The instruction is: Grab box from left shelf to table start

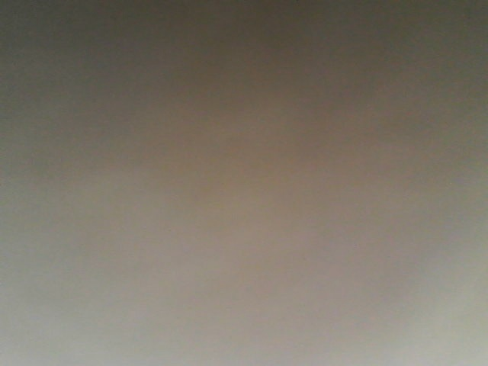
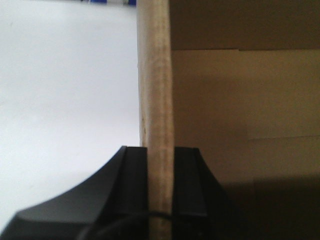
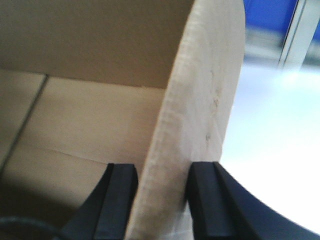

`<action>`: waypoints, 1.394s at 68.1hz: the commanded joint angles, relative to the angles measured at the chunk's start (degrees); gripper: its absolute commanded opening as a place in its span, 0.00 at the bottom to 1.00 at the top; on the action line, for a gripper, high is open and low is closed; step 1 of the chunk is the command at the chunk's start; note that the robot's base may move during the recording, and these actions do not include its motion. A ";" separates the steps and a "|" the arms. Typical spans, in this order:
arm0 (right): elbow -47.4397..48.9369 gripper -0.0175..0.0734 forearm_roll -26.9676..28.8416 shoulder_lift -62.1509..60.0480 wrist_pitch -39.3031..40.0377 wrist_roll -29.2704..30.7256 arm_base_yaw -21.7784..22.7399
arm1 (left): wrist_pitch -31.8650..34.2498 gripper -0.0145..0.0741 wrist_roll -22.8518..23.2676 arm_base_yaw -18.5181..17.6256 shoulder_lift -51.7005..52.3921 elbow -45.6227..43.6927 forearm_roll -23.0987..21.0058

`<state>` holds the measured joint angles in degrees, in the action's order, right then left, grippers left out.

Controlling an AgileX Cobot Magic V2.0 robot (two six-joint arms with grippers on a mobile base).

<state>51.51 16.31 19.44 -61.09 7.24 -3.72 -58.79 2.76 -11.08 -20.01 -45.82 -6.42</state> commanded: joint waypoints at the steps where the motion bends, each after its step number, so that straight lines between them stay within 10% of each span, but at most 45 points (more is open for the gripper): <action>1: 4.36 0.26 0.79 6.85 4.57 0.30 -0.15 | 3.82 0.05 1.09 -0.28 -6.96 -8.48 -0.17; 24: 13.51 0.26 -0.31 29.40 1.83 0.30 -0.15 | 3.69 0.05 2.25 -0.28 -28.67 -21.53 0.89; 76: 13.93 0.37 -3.50 49.73 11.42 2.67 -0.15 | 11.04 0.06 0.56 -0.28 -52.35 -21.67 0.66; 84: 13.93 0.56 -4.89 49.66 10.73 2.67 -0.15 | 10.50 0.19 0.56 -0.28 -52.46 -21.67 0.21; 95: 13.93 0.86 -6.59 49.27 10.44 2.67 -0.15 | 9.55 0.62 0.56 -0.28 -52.46 -21.67 -0.23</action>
<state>63.33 9.83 70.65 -52.78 9.09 -3.84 -51.15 3.17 -11.08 -73.55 -65.70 -4.25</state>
